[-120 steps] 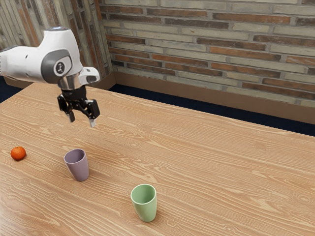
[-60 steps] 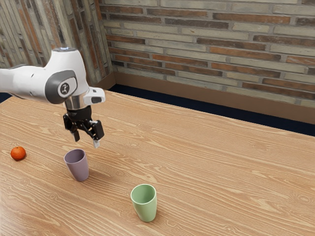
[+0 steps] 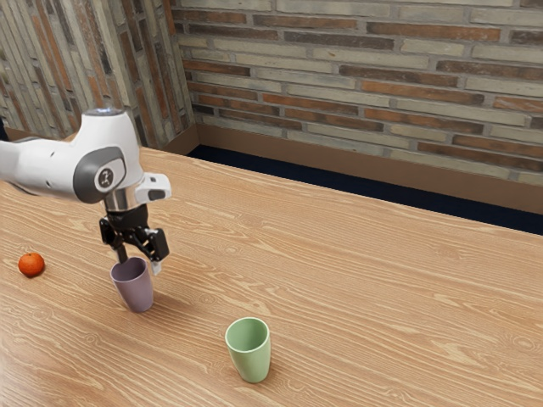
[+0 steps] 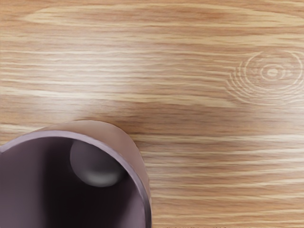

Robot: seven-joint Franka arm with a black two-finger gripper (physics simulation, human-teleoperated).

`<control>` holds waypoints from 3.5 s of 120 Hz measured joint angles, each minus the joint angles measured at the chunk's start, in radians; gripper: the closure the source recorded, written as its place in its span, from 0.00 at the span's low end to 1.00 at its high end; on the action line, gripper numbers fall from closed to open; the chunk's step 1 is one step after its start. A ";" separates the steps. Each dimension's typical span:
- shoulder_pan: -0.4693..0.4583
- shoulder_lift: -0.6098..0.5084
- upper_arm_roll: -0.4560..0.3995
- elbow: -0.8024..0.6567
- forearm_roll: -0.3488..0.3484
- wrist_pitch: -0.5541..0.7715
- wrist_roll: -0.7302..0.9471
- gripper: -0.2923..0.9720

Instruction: Place the left cup onto the right cup

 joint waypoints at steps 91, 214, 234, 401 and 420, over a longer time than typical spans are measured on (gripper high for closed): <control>-0.030 0.089 -0.001 -0.011 0.009 0.083 0.014 0.34; -0.010 0.104 0.002 -0.012 0.009 0.090 0.011 0.81; -0.010 0.092 0.002 -0.012 0.027 0.090 0.010 0.83; 0.000 0.059 -0.325 0.369 0.054 -0.258 0.009 0.85; -0.142 0.069 -0.330 0.375 0.054 -0.257 0.010 0.85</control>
